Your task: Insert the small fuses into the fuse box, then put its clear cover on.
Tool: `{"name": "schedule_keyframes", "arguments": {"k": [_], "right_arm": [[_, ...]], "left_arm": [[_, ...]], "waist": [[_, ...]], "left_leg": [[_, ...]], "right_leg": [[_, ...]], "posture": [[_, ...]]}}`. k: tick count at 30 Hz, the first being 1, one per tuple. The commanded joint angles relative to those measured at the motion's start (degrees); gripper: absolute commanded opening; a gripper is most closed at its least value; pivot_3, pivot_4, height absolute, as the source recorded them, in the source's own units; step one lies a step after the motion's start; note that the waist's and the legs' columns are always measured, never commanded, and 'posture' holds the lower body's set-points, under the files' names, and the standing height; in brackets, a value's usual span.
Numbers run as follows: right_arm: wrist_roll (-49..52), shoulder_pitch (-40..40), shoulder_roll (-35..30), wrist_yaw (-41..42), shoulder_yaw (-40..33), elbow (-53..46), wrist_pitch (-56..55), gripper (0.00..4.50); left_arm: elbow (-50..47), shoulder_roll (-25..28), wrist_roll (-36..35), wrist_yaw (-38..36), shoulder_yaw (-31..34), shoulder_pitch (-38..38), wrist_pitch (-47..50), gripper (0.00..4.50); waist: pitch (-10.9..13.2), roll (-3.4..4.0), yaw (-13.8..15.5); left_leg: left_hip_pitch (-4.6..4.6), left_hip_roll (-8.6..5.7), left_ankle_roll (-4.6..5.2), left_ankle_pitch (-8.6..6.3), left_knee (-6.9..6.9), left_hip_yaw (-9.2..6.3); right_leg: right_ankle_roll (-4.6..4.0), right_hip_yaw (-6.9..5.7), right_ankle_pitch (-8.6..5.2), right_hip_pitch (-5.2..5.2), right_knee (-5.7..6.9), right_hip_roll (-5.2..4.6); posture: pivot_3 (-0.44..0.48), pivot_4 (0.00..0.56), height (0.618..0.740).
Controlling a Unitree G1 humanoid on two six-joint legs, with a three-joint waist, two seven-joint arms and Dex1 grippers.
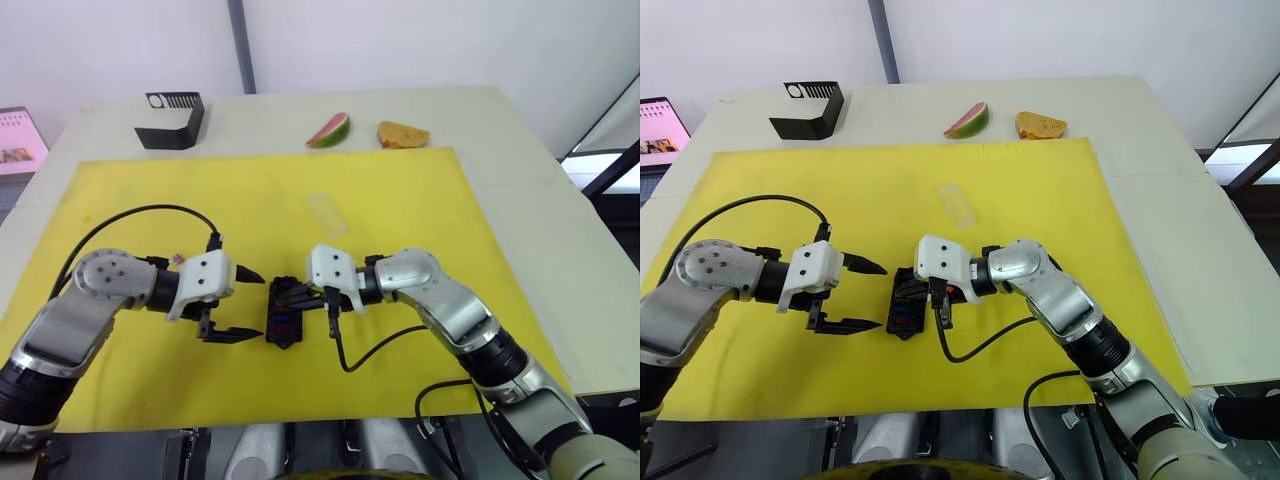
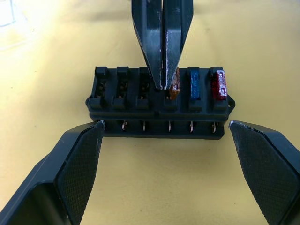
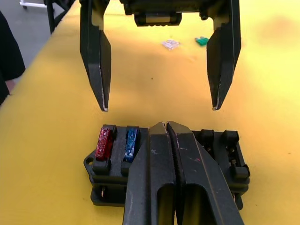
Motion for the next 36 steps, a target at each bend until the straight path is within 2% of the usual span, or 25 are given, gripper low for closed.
{"name": "schedule_keyframes", "arguments": {"k": [1,4,7,13,18,29,32,36], "right_arm": [[-3.9,0.7,-1.5,0.5,3.8,0.0,-0.5,0.05],[-8.5,0.7,-2.5,-0.7,6.6,1.6,-0.7,0.05],[-8.9,0.6,-1.9,-1.6,6.2,1.8,-0.2,0.05],[-1.2,0.3,0.5,-0.1,0.7,-3.2,1.6,0.05],[2.1,-0.9,2.5,-0.8,-2.1,-3.4,4.6,0.05],[-5.4,0.3,-2.3,-0.2,5.2,-0.6,5.4,0.05],[-0.6,0.4,-0.5,-0.7,0.3,-3.3,5.3,0.05],[6.5,1.1,0.6,-4.2,-10.2,-8.5,10.1,0.05]], "left_arm": [[-0.3,0.1,0.1,-0.3,0.2,-0.6,-0.7,4.50],[-0.3,-0.2,0.2,0.0,0.0,-0.7,-0.7,4.50],[-0.6,-0.3,0.2,0.3,0.1,-0.3,-0.8,4.50],[-1.0,-0.2,0.2,0.7,0.4,0.8,-1.3,4.50],[-0.7,-0.4,0.1,0.9,0.5,0.8,-1.4,4.50],[-0.2,-1.2,-0.2,1.1,0.4,0.2,-0.7,4.50],[0.7,-2.7,-1.3,3.0,2.1,0.6,0.0,4.50],[-0.1,-6.0,-5.3,8.4,8.0,3.6,3.0,4.50]], "waist": [[0.0,0.00,0.0],[0.0,0.01,0.0],[-0.1,0.00,0.0],[-0.1,-0.01,0.0],[-0.1,-0.01,0.0],[-0.1,-0.01,0.0],[-0.1,-0.01,0.0],[-0.1,-0.04,0.0]], "left_leg": [[0.03,0.00,0.00,0.00,0.00,0.00],[0.08,0.00,0.00,0.00,0.00,0.00],[0.16,0.00,0.00,0.00,0.00,0.00],[0.20,0.00,0.00,0.00,0.00,-0.02],[0.11,0.00,0.00,0.00,0.01,-0.02],[0.15,0.00,0.00,0.00,0.01,-0.01],[0.16,0.00,0.00,0.00,0.02,-0.01],[0.04,0.00,0.00,0.00,0.05,-0.02]], "right_leg": [[0.00,0.00,0.00,0.02,0.00,0.00],[0.00,0.00,0.00,0.09,-0.01,0.00],[0.00,0.00,0.00,0.17,0.00,0.01],[0.00,0.00,0.00,0.21,0.00,0.01],[0.00,0.00,0.00,0.13,0.00,0.01],[0.00,0.00,0.00,0.16,0.01,0.01],[0.00,0.00,0.00,0.19,0.00,0.01],[0.01,0.00,0.00,0.09,0.02,0.01]], "posture": [[0.000,0.150,0.740],[0.000,0.150,0.740],[0.000,0.150,0.740],[0.000,0.150,0.740],[0.000,0.150,0.740],[0.000,0.150,0.740],[0.000,0.150,0.740],[0.000,0.150,0.740]]}}
